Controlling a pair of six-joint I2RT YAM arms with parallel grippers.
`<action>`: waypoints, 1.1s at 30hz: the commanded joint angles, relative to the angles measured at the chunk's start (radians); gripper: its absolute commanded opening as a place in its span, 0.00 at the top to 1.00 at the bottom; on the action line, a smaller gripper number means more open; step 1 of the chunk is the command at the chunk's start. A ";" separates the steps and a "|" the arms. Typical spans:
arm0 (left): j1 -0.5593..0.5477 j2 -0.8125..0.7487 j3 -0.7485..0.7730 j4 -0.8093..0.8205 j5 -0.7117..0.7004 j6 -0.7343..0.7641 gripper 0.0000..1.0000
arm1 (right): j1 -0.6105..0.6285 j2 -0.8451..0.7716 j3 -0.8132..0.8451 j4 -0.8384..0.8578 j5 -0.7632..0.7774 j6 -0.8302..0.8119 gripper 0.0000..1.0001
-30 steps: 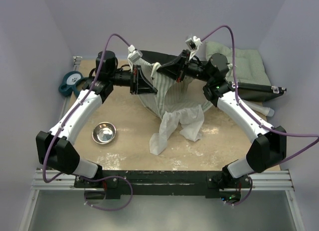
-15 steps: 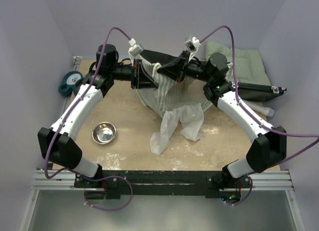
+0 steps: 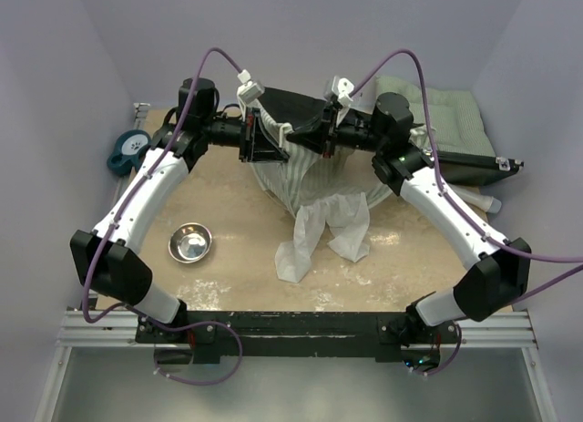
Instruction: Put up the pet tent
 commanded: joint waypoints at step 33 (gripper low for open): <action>0.213 0.279 0.374 -0.546 -0.352 0.976 1.00 | -0.369 -0.166 0.149 0.056 0.091 0.249 0.17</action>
